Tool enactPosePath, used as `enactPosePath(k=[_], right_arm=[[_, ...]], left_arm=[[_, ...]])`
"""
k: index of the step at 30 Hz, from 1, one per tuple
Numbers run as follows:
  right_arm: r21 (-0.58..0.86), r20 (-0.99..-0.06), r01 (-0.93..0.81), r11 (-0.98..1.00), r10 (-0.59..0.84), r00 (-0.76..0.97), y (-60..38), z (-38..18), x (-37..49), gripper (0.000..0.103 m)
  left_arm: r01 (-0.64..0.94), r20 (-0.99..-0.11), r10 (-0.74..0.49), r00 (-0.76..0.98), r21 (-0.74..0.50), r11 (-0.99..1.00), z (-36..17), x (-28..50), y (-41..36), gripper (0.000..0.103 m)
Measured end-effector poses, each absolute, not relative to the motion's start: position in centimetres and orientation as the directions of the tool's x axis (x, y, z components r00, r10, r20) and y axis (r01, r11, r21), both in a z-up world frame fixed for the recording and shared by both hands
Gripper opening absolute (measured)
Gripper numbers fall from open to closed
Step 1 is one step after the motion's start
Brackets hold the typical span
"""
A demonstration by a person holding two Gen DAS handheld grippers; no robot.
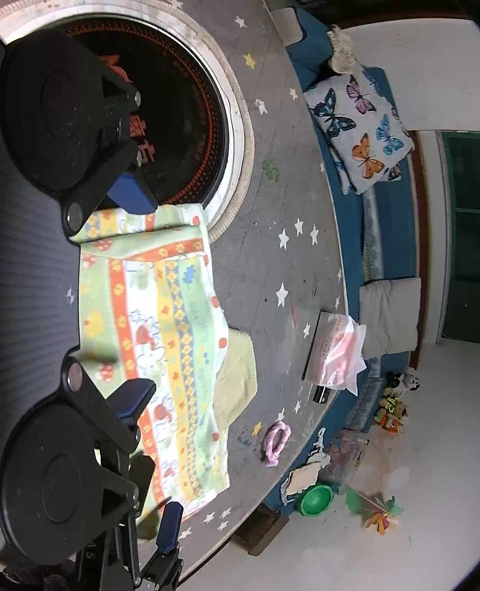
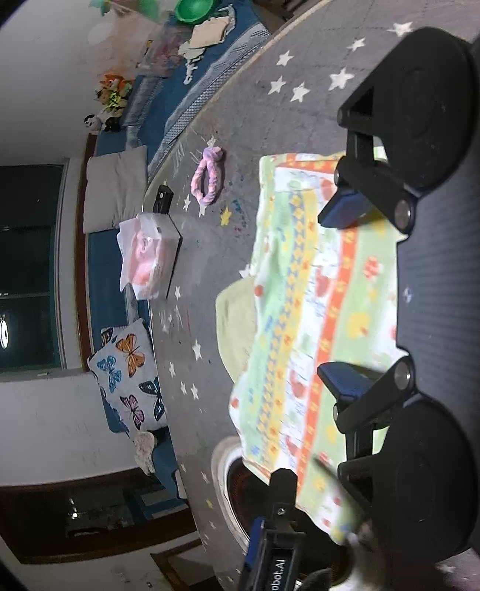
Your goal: Fold clothes
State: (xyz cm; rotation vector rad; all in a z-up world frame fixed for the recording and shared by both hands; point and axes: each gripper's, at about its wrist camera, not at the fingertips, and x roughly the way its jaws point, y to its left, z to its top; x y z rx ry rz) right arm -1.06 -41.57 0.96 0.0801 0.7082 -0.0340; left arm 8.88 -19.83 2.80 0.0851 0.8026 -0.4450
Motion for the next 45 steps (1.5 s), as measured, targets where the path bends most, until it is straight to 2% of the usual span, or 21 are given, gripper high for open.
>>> enactPosePath(k=[2,7,9,15,26,36,45], right_arm=[[0.060,-0.652,0.046,0.997,0.004,0.758,-41.1,0.9,-1.8,0.086],[0.014,-0.653,0.037,0.999,-0.019,0.757,-39.9,0.7,-3.6,0.086],[0.009,-0.652,0.038,0.999,-0.023,0.758,-39.5,0.6,-4.3,0.090],[-0.022,-0.663,0.039,0.999,-0.044,0.747,-38.9,0.0,-5.6,0.091],[0.030,-0.662,0.089,0.996,-0.047,0.748,-38.5,0.4,-7.5,0.103],[0.064,-0.670,0.132,0.989,-0.056,0.741,-37.6,0.5,-8.9,0.103],[0.069,-0.679,0.174,0.982,-0.082,0.730,-37.1,0.3,-9.8,0.103]], left_arm=[[0.423,-0.706,-0.352,0.615,-0.081,0.902,2.9,8.1,-19.6,0.103],[0.425,-0.705,-0.359,0.611,-0.090,0.901,2.8,6.5,-18.7,0.103],[0.428,-0.705,-0.361,0.610,-0.090,0.899,2.6,5.9,-18.4,0.103],[0.423,-0.737,-0.334,0.588,-0.072,0.903,0.9,5.1,-17.9,0.103],[0.430,-0.736,-0.342,0.584,-0.078,0.900,0.7,2.3,-16.7,0.103],[0.440,-0.717,-0.309,0.625,-0.004,0.898,1.1,-0.3,-16.3,0.103],[0.441,-0.708,-0.312,0.634,0.000,0.898,1.1,-1.8,-16.2,0.103]])
